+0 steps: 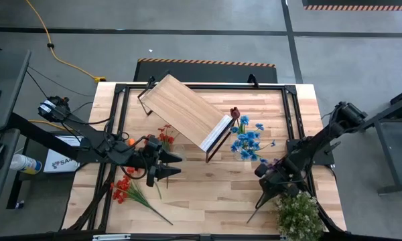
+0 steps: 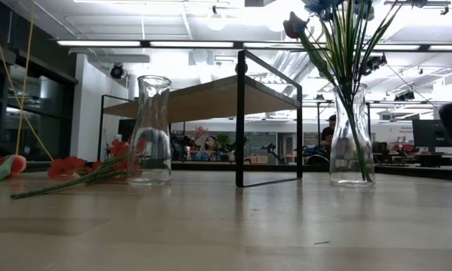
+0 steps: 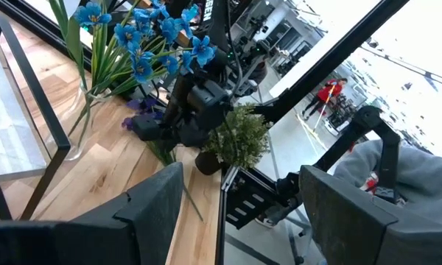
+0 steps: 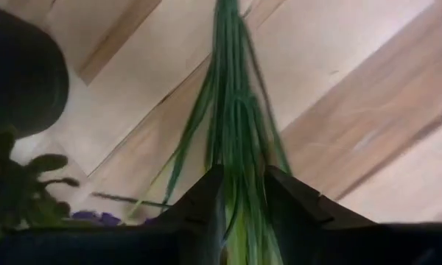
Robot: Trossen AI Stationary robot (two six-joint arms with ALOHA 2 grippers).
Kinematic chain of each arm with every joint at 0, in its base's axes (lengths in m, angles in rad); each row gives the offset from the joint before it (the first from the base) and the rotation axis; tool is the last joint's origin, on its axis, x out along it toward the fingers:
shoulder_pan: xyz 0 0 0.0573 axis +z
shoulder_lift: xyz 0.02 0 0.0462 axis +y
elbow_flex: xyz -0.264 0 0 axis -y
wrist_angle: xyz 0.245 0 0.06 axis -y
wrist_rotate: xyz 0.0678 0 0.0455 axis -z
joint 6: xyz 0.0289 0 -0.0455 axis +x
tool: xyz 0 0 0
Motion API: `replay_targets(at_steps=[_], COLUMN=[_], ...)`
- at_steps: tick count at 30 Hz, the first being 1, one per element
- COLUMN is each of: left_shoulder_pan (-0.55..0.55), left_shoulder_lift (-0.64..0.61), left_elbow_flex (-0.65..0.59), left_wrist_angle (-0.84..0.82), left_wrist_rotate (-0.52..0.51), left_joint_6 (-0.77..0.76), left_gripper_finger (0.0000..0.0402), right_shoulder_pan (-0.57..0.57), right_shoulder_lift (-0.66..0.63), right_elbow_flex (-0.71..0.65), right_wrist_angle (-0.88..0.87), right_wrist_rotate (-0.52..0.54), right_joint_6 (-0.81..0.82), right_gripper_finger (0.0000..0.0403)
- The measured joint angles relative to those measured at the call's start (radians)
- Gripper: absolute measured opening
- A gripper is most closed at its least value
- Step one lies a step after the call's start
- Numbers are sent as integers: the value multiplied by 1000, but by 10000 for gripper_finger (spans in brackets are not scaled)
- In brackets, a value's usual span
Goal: Pick and place flowers into a vace then onto a shelf
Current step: Put the violet flowers into the right transparent flower vase
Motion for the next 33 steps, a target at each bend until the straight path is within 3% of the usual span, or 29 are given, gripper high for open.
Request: replay_targets(at_steps=[7,14,33], left_shoulder_pan=[0,0,0], left_shoulder_lift=[0,0,0], left_elbow_flex=[0,0,0], left_wrist_angle=[-1,-1,-1], left_wrist_rotate=[5,4,6], left_joint_6=[-1,-1,-1], left_gripper_finger=[303,303,303], right_shoulder_pan=[0,0,1], right_shoulder_lift=[27,-10,-140], right_elbow_flex=[1,1,68], right_wrist_angle=[0,-3,-114], right_wrist_rotate=[-9,51,286], right_joint_6=[0,11,58], right_gripper_finger=[66,8,5])
